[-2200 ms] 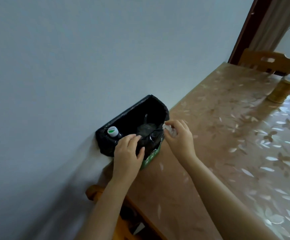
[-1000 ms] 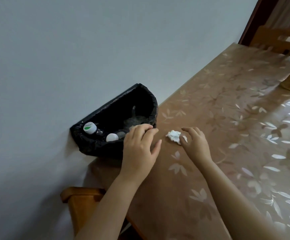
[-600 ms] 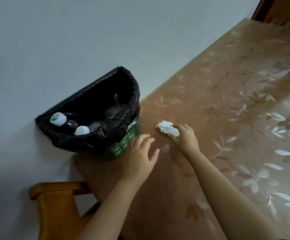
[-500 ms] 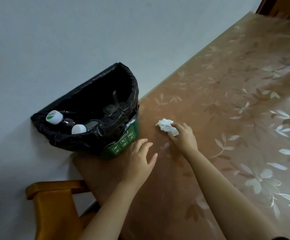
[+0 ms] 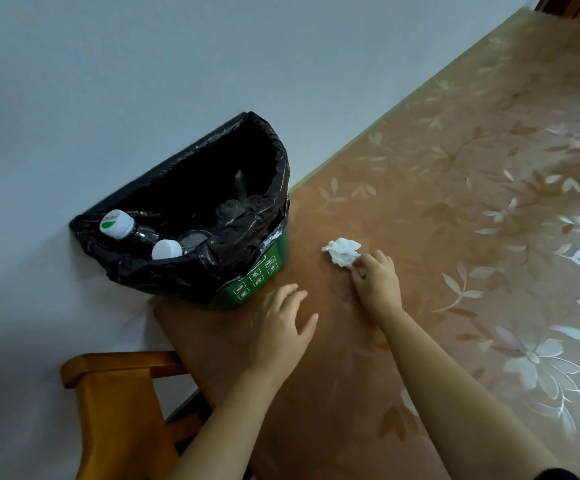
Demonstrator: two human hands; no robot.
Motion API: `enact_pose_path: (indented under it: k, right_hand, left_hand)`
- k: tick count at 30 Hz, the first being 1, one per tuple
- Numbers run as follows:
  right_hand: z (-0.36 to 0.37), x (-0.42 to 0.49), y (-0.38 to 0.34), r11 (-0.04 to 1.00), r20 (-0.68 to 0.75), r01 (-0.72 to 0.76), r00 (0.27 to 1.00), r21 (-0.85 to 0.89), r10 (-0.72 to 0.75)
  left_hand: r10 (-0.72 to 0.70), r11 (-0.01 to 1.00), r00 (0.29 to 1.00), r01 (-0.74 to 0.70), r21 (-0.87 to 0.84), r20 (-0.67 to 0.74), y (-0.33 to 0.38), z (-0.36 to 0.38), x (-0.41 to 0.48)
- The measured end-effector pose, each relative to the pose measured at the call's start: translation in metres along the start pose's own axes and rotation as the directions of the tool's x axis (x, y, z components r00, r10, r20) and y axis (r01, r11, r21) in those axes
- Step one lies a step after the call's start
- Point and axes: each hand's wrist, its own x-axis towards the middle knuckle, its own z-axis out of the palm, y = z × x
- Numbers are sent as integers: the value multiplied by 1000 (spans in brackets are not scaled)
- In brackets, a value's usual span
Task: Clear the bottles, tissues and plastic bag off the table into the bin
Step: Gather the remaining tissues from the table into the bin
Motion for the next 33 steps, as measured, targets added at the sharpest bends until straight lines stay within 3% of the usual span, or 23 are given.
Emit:
enact_pose_path:
  k: [7, 14, 20, 25, 33]
  right_hand:
    - [-23, -28, -19, 993, -112, -33, 993, 115, 46]
    - [-64, -43, -75, 981, -242, 90, 969, 175, -45]
    - [-94, -48, -142, 940, -339, 222, 932, 258, -127]
    - [-100, -49, -193, 909, -422, 350, 877, 227, -232]
    - [-75, -47, -250, 894, -378, 390, 879, 222, -290]
  left_hand:
    - [116, 989, 986, -126, -73, -120, 27, -37, -15]
    - [222, 956, 929, -267, -124, -296, 48, -87, -27]
    - [146, 982, 908, -181, -53, -392, 15, -134, -24]
    - [147, 987, 883, -159, 12, -446, -17, -160, -14]
    - [150, 984, 890, -175, -18, -430, -43, -169, -8]
